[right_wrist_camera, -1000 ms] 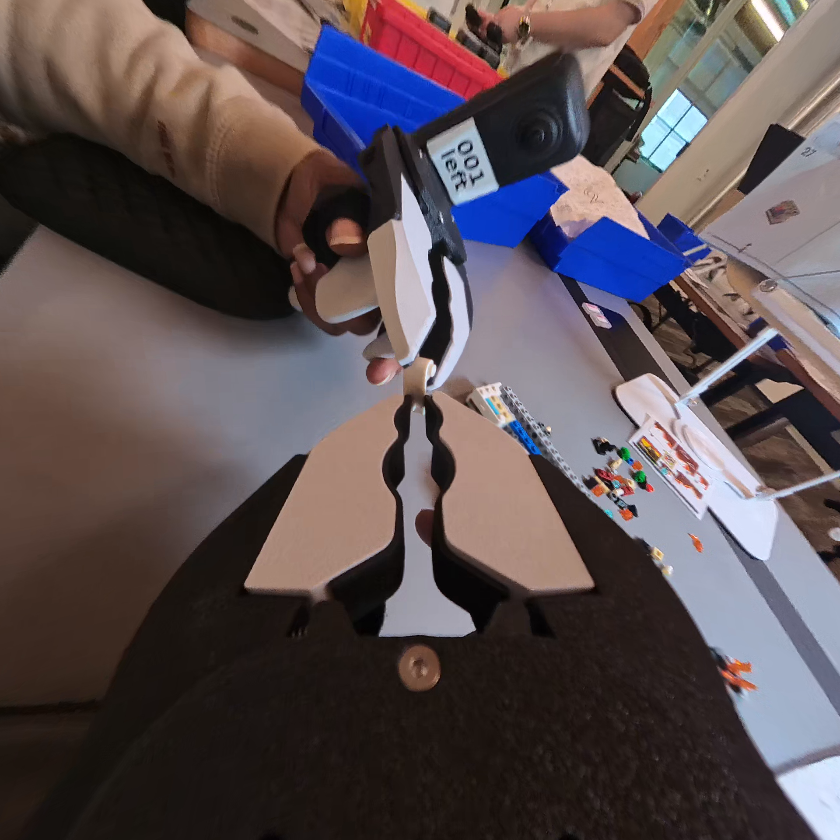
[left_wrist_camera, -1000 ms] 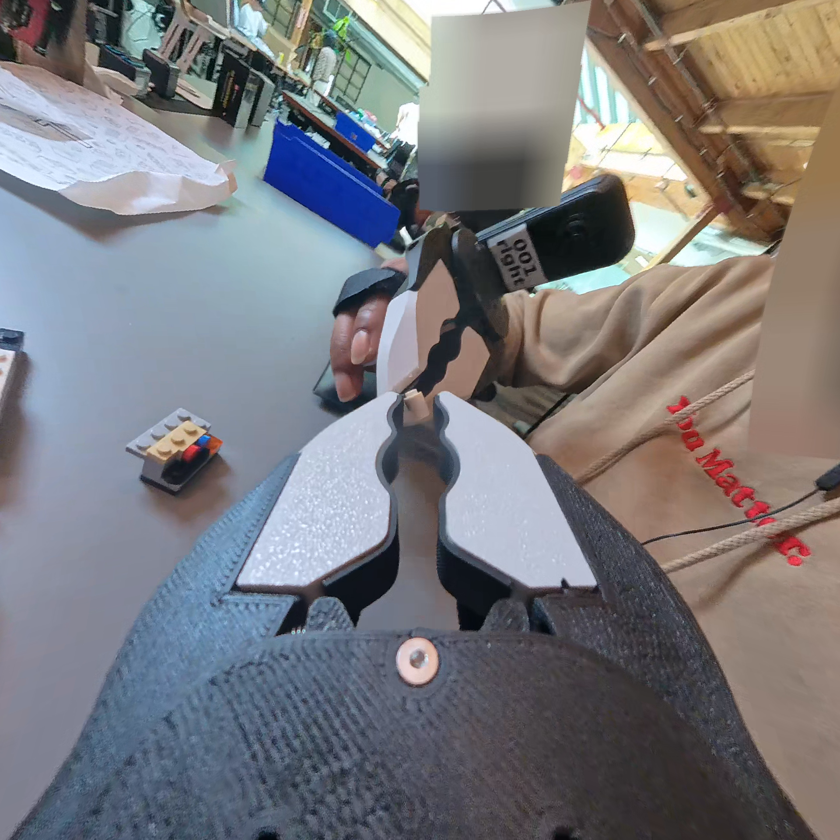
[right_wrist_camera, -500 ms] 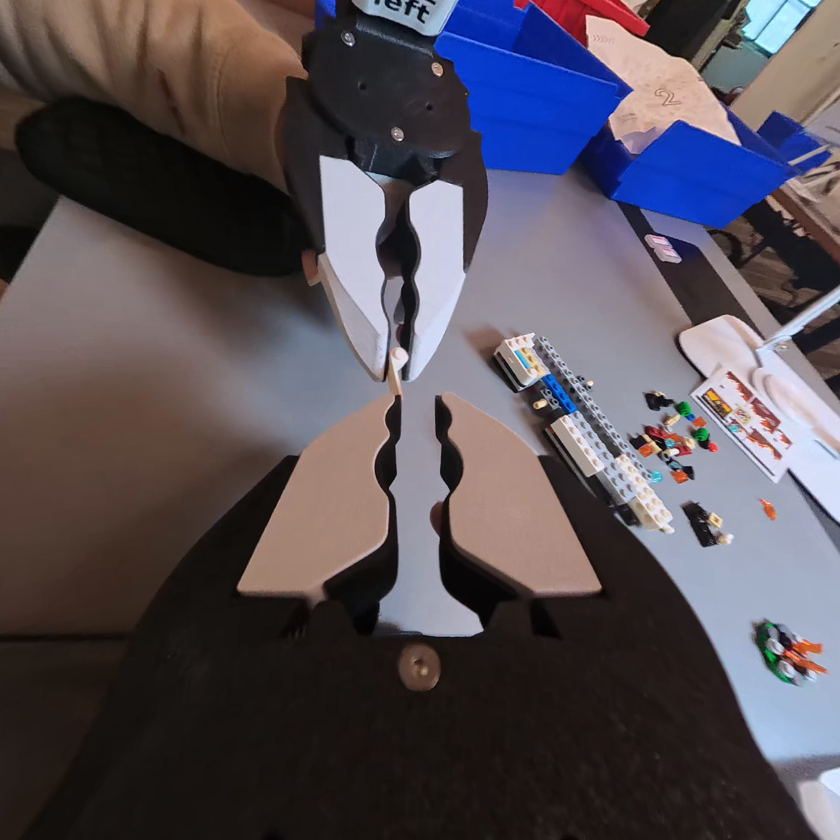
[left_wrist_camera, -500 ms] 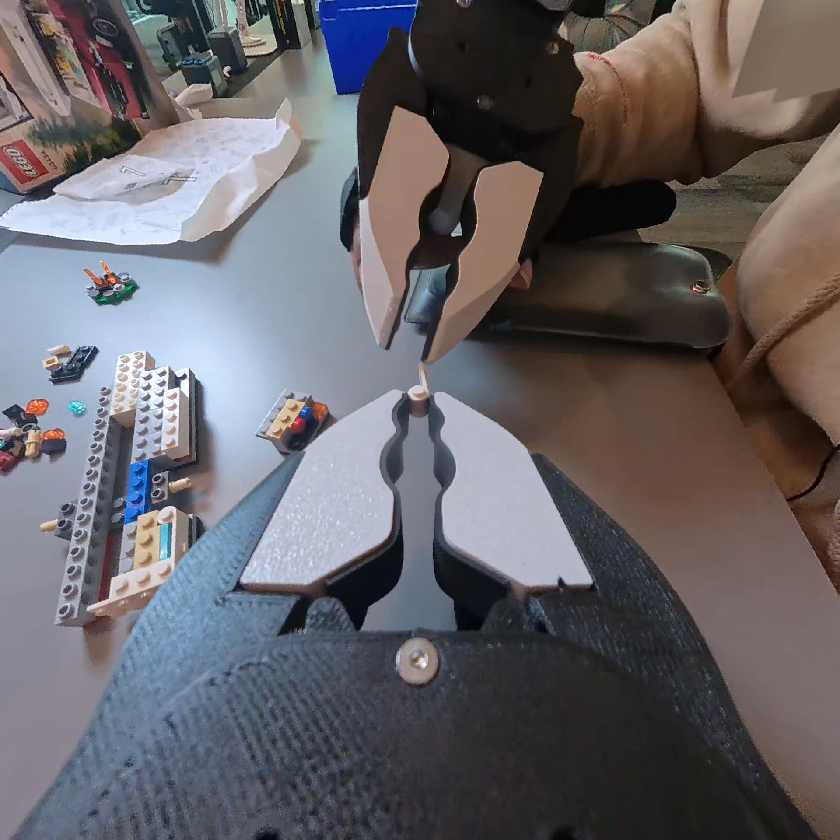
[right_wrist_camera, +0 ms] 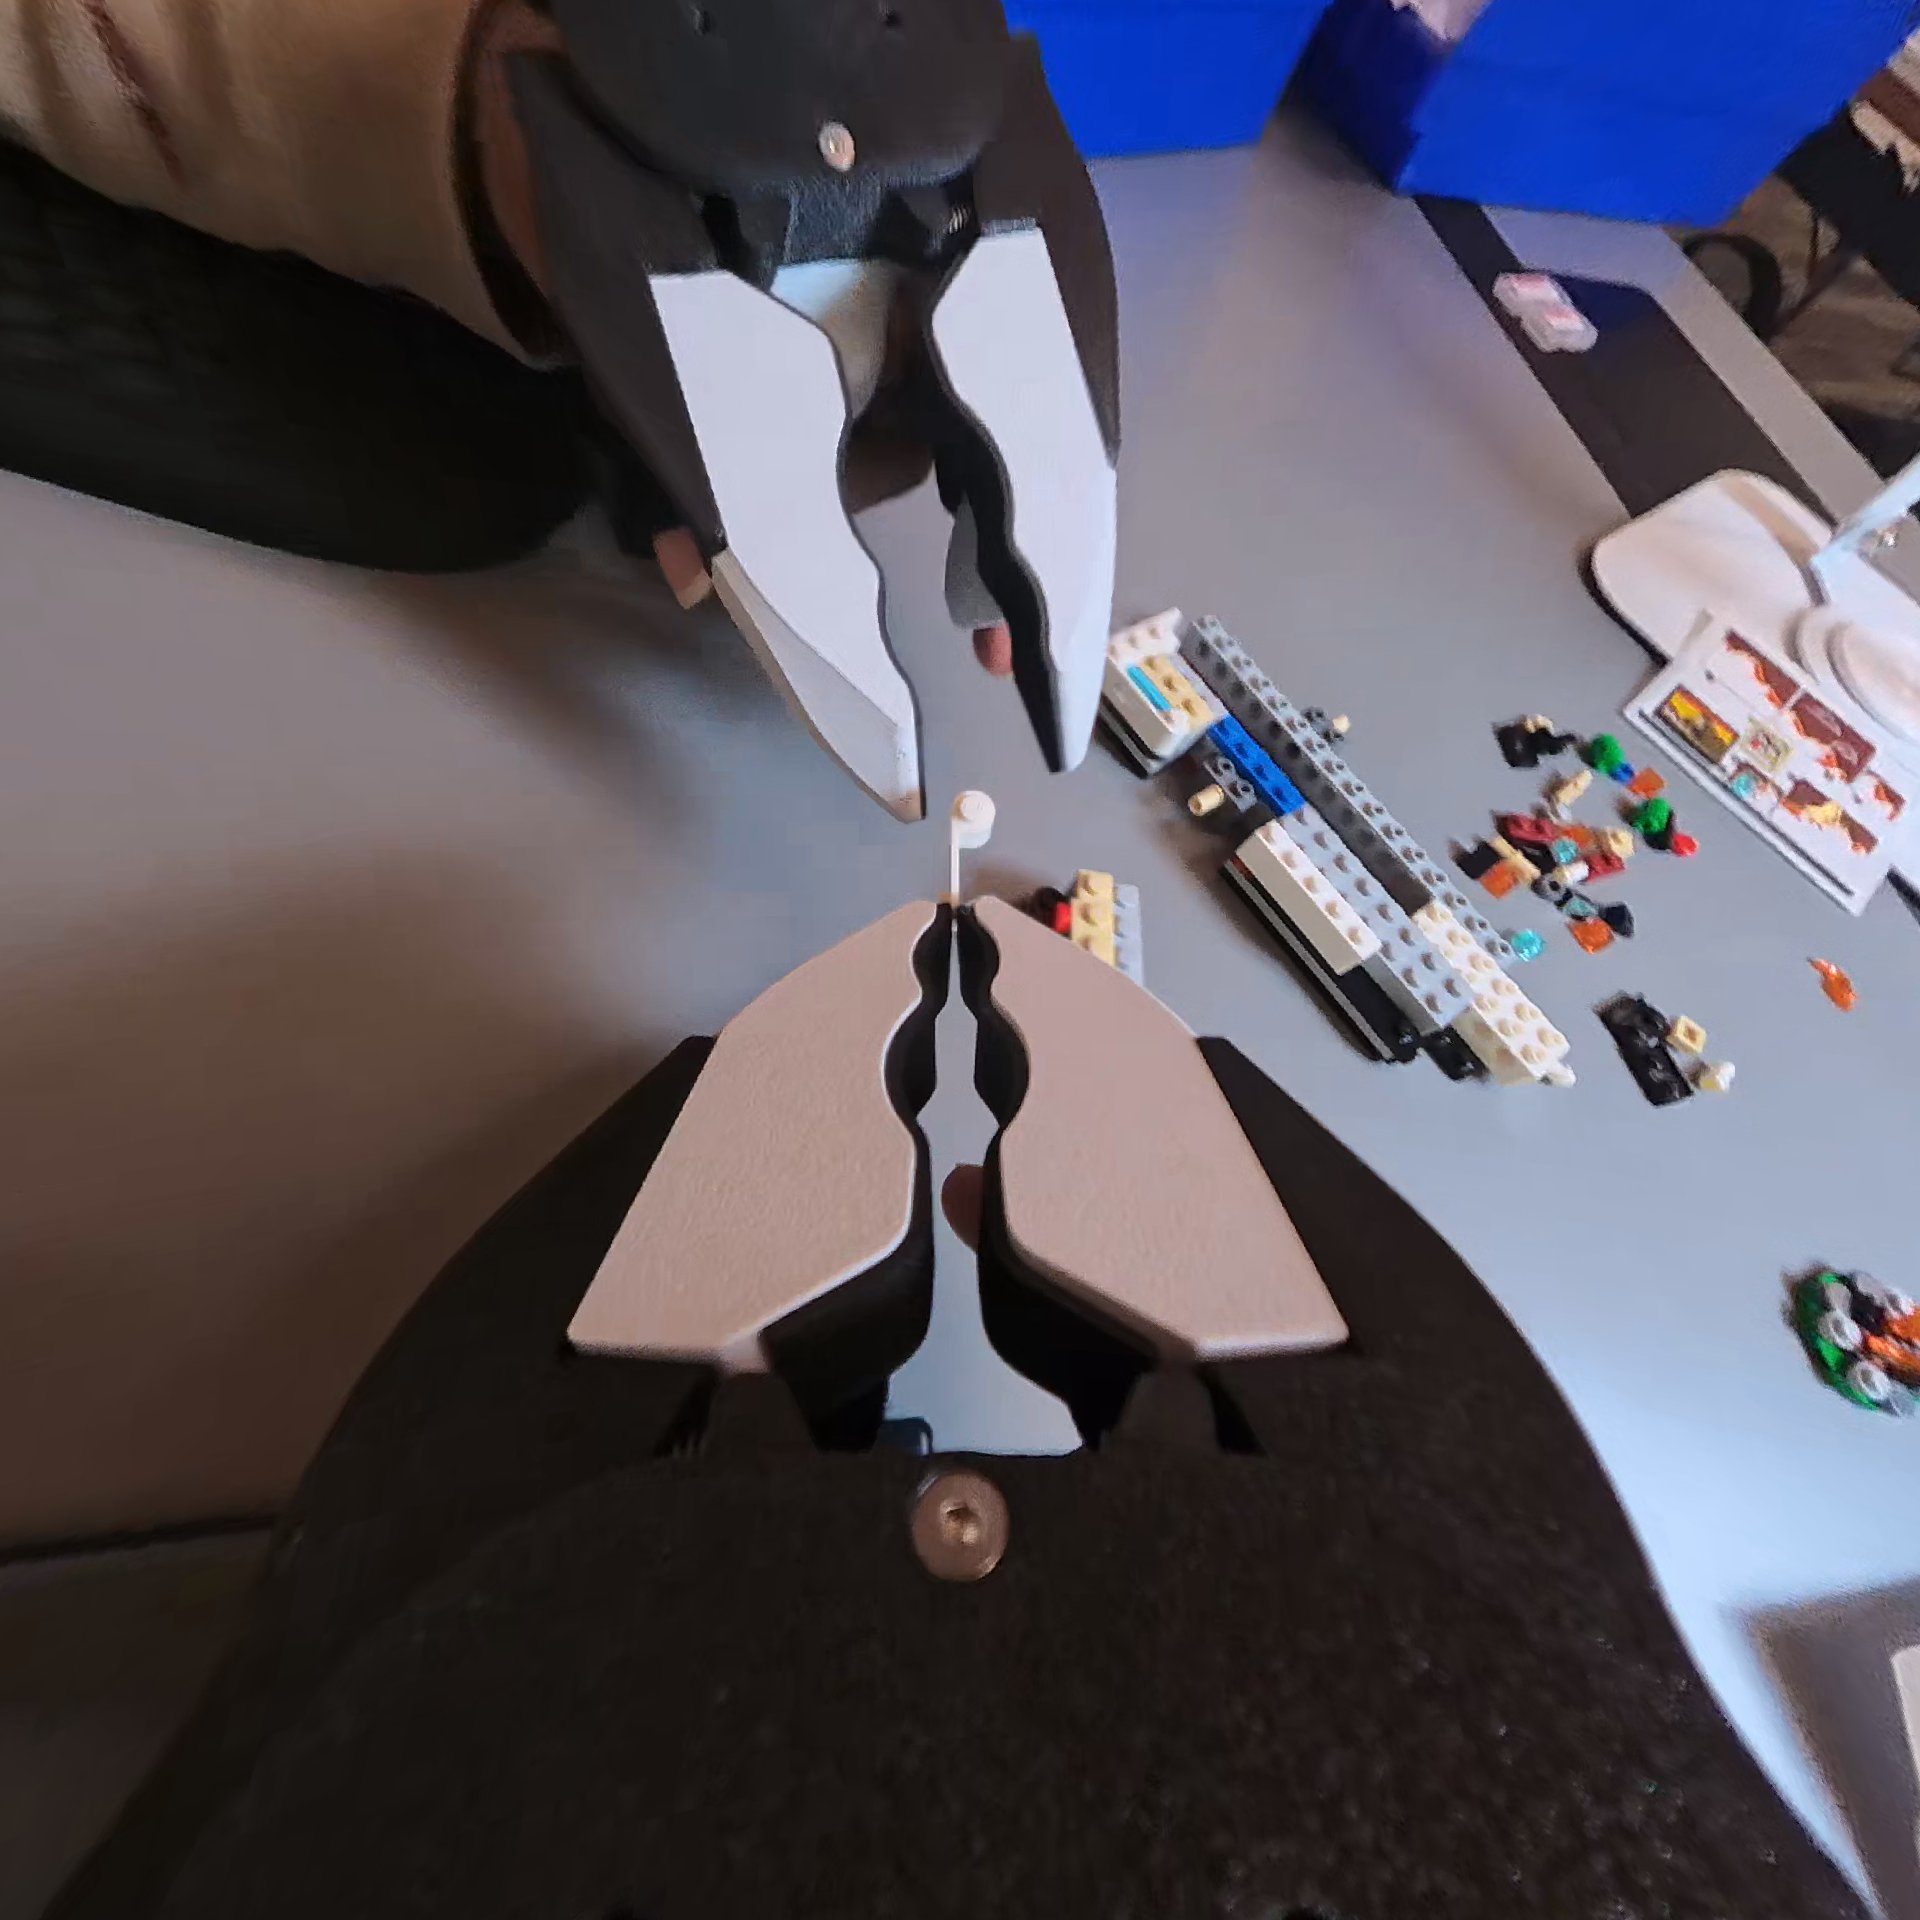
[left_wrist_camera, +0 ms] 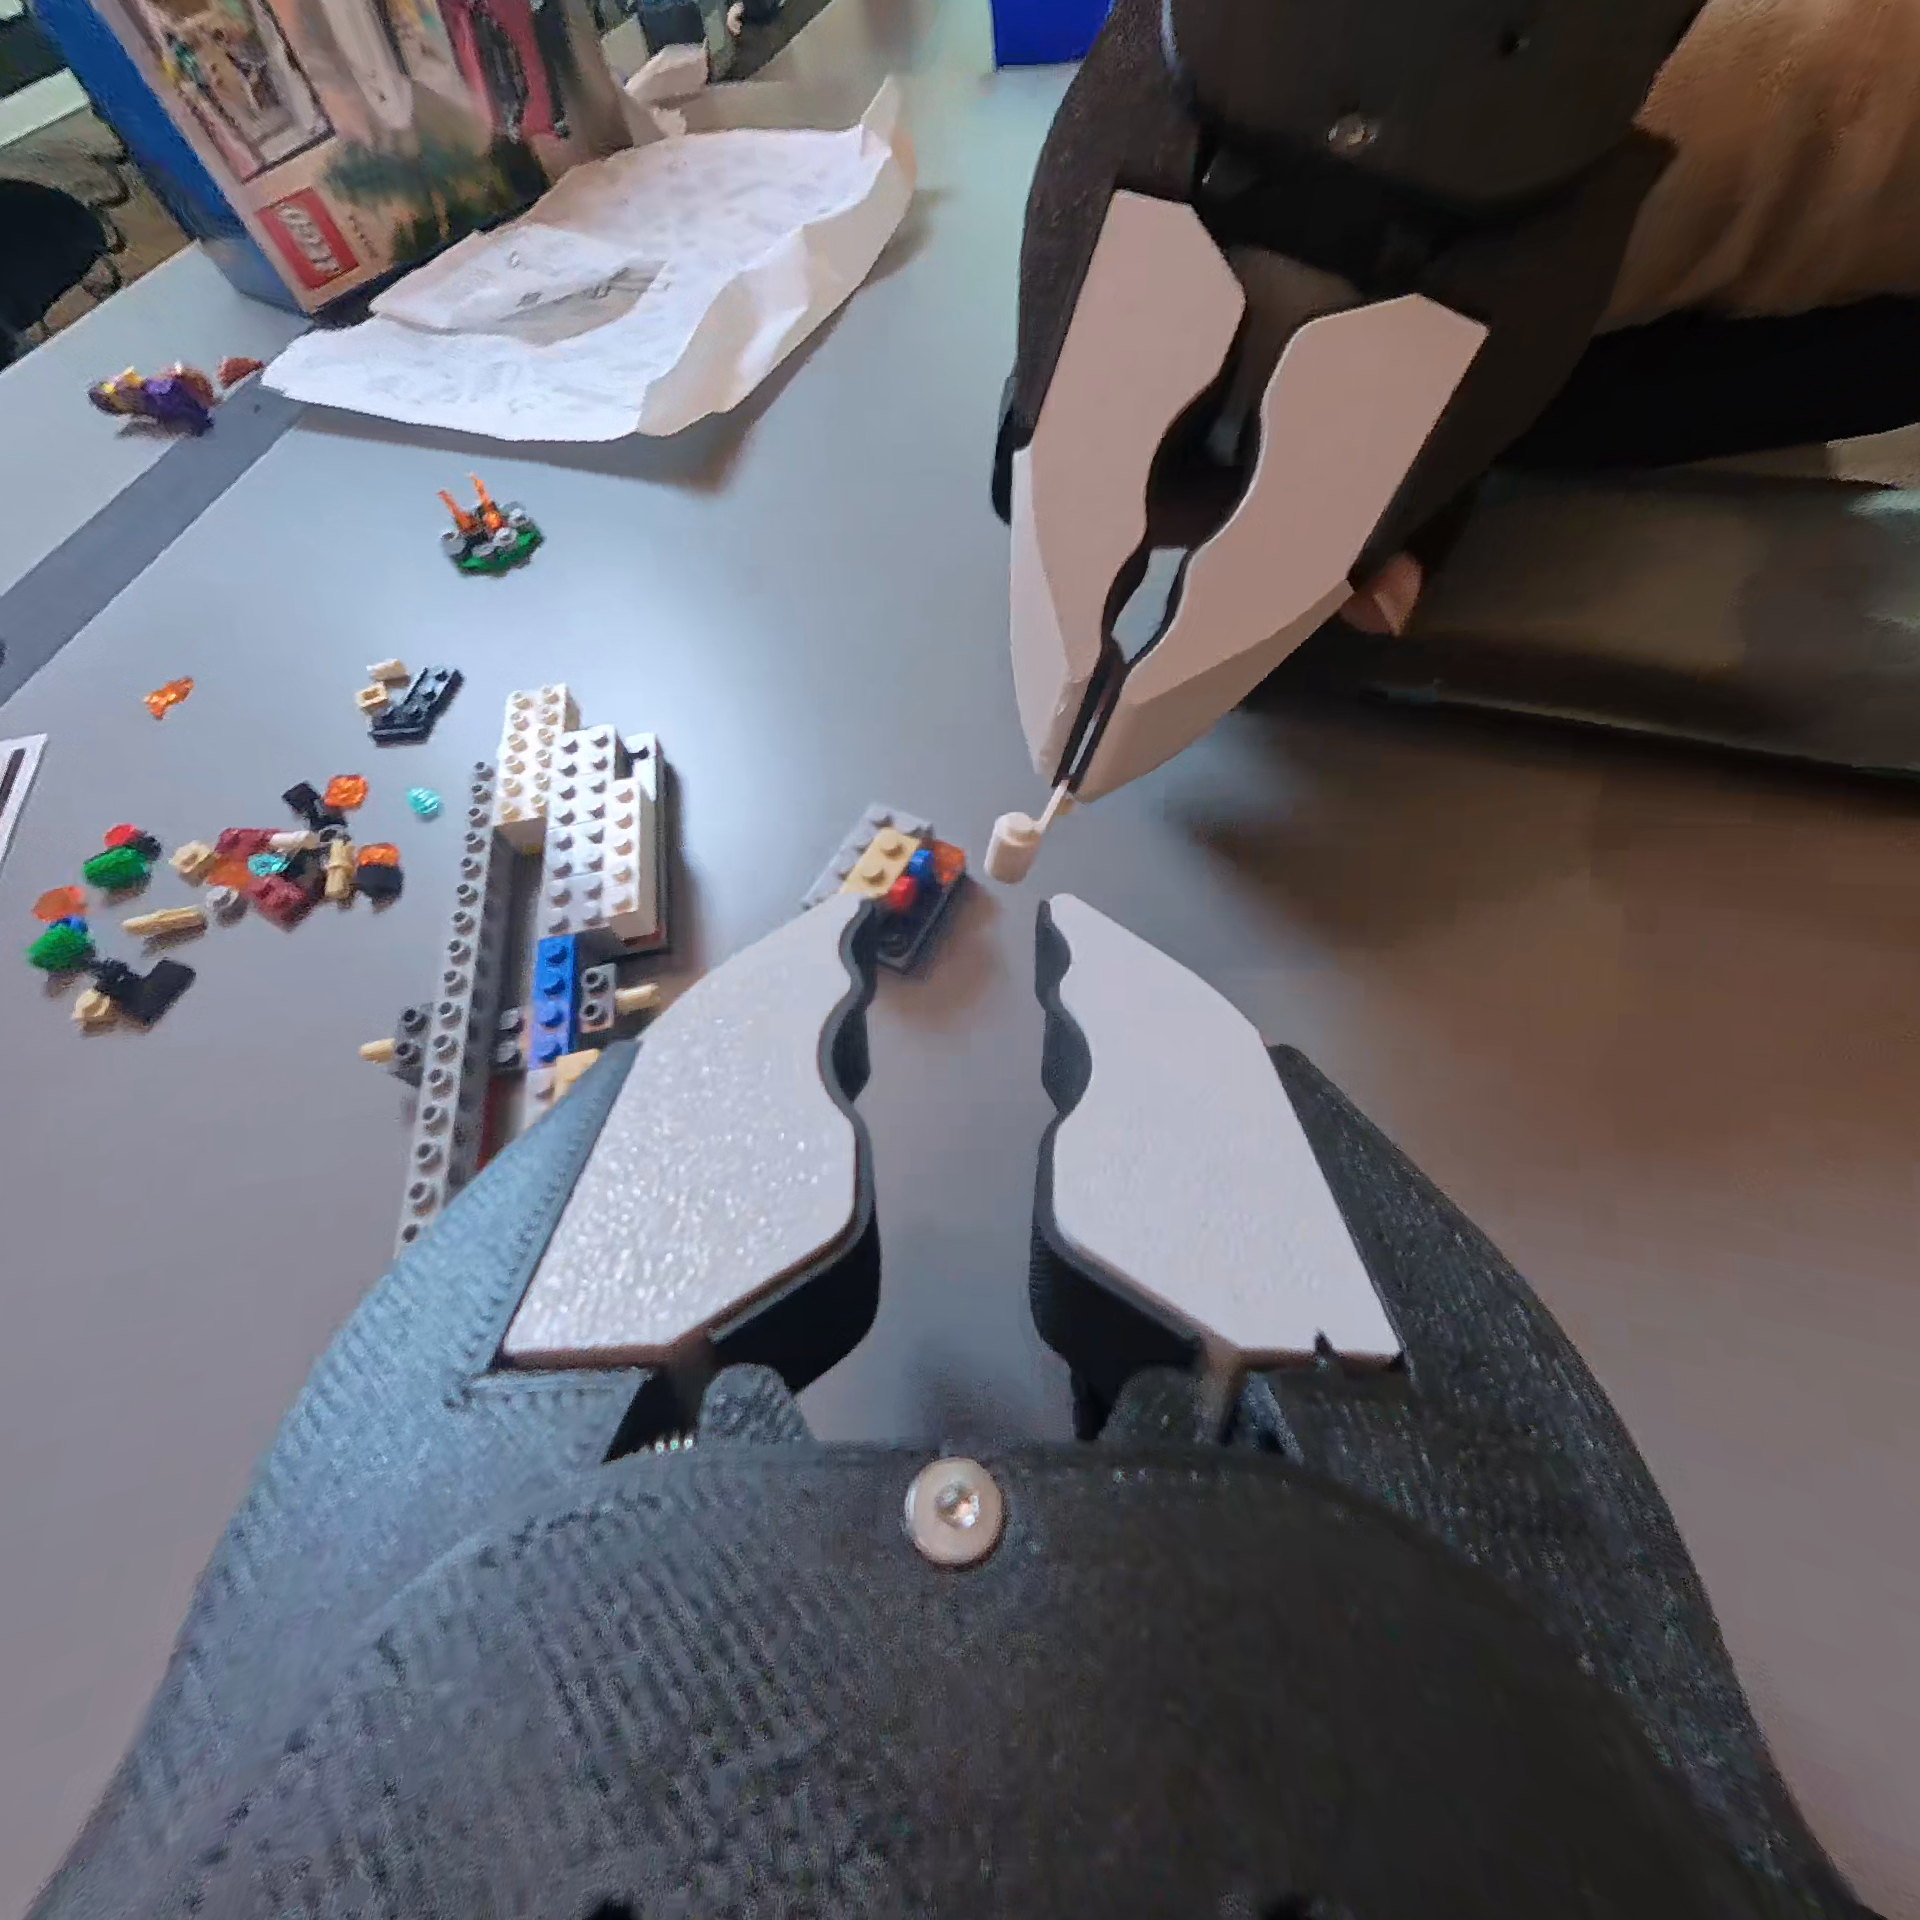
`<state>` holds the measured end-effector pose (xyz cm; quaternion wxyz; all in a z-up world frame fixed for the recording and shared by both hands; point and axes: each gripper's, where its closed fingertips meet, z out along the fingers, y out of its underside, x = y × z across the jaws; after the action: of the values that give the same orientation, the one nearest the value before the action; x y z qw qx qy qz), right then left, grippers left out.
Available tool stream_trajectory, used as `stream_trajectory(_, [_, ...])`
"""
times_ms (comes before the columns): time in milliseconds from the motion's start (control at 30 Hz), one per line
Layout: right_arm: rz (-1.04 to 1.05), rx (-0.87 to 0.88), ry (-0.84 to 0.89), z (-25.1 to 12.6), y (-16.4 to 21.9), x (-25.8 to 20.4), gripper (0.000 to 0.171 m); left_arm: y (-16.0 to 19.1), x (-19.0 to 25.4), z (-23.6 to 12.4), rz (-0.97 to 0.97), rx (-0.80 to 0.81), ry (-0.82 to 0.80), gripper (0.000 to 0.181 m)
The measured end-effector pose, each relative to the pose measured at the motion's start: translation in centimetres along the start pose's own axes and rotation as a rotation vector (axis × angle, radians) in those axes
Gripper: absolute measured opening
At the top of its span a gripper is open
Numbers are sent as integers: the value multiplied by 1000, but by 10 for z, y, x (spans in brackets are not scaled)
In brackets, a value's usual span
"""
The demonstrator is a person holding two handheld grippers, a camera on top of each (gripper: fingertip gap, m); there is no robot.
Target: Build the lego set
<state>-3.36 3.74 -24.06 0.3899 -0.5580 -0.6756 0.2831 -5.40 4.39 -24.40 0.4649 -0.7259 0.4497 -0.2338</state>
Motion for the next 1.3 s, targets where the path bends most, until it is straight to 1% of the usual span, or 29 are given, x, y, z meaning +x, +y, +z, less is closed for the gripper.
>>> stream_trajectory(67, [21, -52, 3, 5, 7, 8, 1, 8, -11, 8, -2, -70, -14, 38])
stream_trajectory(200, [21, -119, -14, 15, 16, 13, 1, 14, -15, 26, 59, -163, 17, 43])
stream_trajectory(300, [6, -146, -14, 17, 21, 16, 1, 19, -13, 34, 90, -227, 70, 43])
stream_trajectory(367, [5, -161, -21, 18, 22, 18, 1, 22, -14, 37, 96, -244, 86, 40])
stream_trajectory(600, [21, -213, -80, 15, 29, 16, 1, 22, -14, 36, 100, -228, 83, 27])
stream_trajectory(967, [-33, -282, -140, 10, 32, 20, 1, 17, -11, 40, 53, -189, 107, 32])
stream_trajectory(1300, [-33, -305, -183, 10, 32, 21, 1, 16, -15, 42, 33, -179, 96, 26])
